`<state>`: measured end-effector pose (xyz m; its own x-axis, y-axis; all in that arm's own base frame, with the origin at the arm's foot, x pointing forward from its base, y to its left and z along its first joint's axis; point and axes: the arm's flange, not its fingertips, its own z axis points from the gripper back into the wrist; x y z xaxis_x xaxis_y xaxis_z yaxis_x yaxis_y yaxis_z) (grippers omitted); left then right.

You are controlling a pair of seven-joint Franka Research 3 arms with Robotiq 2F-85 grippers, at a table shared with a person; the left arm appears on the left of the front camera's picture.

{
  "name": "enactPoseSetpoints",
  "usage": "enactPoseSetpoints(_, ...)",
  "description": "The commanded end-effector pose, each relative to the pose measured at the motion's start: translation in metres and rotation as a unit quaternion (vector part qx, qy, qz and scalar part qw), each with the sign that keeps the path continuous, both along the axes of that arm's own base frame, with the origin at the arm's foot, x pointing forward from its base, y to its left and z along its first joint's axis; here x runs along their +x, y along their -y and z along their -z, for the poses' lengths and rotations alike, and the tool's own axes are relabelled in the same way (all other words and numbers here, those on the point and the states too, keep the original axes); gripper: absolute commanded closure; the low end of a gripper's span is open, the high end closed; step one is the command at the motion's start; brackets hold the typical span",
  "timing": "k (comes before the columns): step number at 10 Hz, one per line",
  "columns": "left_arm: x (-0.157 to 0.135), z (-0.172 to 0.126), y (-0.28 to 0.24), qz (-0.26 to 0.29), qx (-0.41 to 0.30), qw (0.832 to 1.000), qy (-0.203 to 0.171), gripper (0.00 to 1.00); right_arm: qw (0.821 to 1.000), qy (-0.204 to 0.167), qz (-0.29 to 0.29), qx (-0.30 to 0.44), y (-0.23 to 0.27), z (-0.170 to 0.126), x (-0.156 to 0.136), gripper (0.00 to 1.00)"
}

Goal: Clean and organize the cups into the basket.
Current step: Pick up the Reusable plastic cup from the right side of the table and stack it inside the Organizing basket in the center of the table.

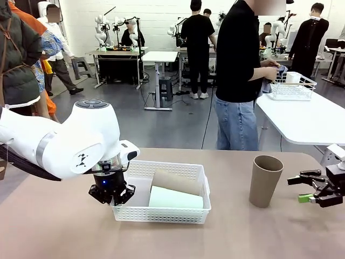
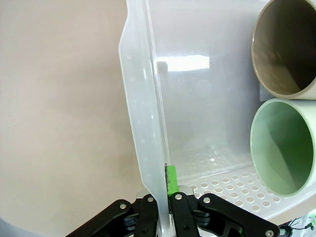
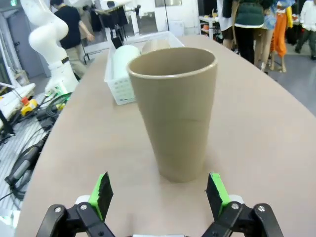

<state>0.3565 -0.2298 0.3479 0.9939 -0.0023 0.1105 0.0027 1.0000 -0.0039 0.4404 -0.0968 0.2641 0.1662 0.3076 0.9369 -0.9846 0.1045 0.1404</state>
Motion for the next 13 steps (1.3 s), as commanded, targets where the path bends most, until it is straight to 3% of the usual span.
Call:
enactPoseSetpoints(1,-0.001,0.001,0.001,0.004,0.004,1.0,0.007,1.0,1.0,0.006,0.021,0.002,-0.004,0.006,0.015,0.0)
enactPoseSetpoints(2,-0.001,0.001,0.001,0.004,0.004,1.0,0.007,1.0,0.999,0.01,0.037,0.009,-0.004,0.007,0.017,0.0)
enactPoseSetpoints(3,-0.001,0.001,0.001,0.004,0.004,1.0,0.007,1.0,1.0,0.001,0.004,0.0,0.0,0.003,0.007,0.0)
enactPoseSetpoints(7,-0.001,0.001,0.001,0.004,0.004,1.0,0.007,1.0,1.0,0.001,0.004,0.0,0.0,0.003,0.007,0.0)
enactPoseSetpoints(9,-0.001,0.001,0.001,0.004,0.004,1.0,0.007,1.0,1.0,-0.012,-0.014,-0.008,-0.005,0.013,0.015,0.0)
enactPoseSetpoints(13,-0.001,0.001,0.001,0.004,0.004,1.0,0.007,1.0,0.999,0.0,-0.041,-0.026,-0.04,0.026,0.032,0.0)
